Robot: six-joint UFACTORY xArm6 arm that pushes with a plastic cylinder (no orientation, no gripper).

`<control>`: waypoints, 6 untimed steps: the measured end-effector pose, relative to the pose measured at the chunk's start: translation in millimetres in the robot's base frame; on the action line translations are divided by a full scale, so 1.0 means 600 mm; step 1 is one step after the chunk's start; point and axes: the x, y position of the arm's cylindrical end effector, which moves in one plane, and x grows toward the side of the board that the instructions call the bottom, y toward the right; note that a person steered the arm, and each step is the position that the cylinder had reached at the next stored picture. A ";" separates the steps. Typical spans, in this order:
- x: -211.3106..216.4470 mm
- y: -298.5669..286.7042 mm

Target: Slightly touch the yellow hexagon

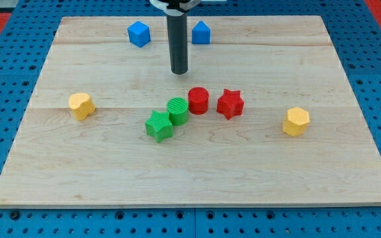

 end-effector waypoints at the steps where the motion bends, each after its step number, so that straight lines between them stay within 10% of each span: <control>1: 0.000 0.013; 6: 0.116 0.334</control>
